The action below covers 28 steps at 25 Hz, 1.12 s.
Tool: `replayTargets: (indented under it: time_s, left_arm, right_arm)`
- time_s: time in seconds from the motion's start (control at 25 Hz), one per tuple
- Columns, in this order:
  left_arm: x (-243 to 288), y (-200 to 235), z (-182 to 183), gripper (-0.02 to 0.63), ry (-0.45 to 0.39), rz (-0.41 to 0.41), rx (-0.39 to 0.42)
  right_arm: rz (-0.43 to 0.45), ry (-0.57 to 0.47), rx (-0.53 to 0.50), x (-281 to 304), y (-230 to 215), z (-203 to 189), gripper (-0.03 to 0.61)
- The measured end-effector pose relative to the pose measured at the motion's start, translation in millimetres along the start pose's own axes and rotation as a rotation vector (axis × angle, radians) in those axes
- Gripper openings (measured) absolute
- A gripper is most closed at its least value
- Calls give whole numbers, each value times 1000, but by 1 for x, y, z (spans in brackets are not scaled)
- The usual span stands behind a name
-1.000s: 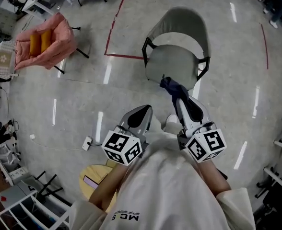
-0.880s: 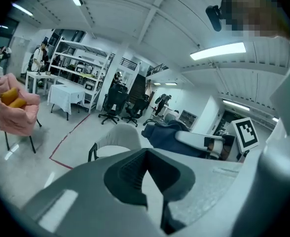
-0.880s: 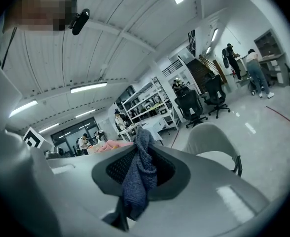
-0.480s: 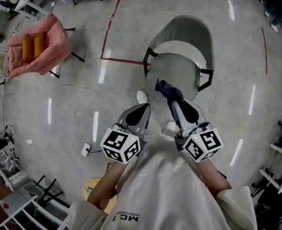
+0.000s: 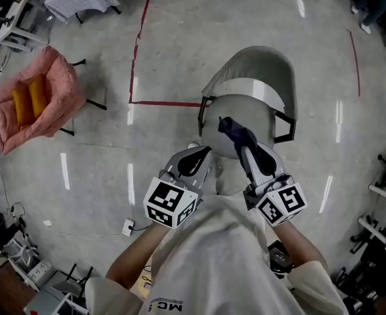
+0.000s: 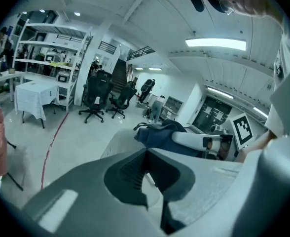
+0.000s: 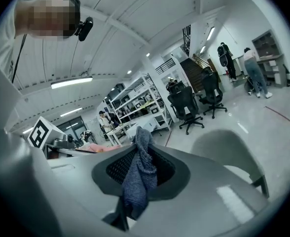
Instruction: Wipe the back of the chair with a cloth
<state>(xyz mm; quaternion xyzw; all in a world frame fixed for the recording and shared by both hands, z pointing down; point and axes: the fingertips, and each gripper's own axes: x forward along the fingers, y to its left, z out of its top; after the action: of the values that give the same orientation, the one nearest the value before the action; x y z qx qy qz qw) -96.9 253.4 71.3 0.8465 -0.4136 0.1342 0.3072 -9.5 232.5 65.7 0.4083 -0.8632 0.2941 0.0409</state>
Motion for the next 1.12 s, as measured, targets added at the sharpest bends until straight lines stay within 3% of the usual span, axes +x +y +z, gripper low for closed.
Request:
replayTargets:
  time_s: [0.16,0.28,0.48,0.68,1.0,1.12]
  left_arm:
    - [39,22,18,1,-68,44,-19]
    - [73,44,23,1,-106,92,21]
    - [120,49,11,1,-54,80,15]
    - [156,58,-10,1,-6,50,100]
    - [212,74,-58,1,69,-30,52]
    - [231,76,-76,1,102,-69,77]
  right_arm:
    - [-43,-15,4,19,-42,8,69]
    - [-99,-43,55,35,-77,4,69]
    - [-238,-59,81,40,-130,-14,60]
    - [-330,-59,166,51,-179,-39,69]
    - [-567,-71,209,49,-266,-87,69]
    - [-658,-96,246,47,-298,-111,69]
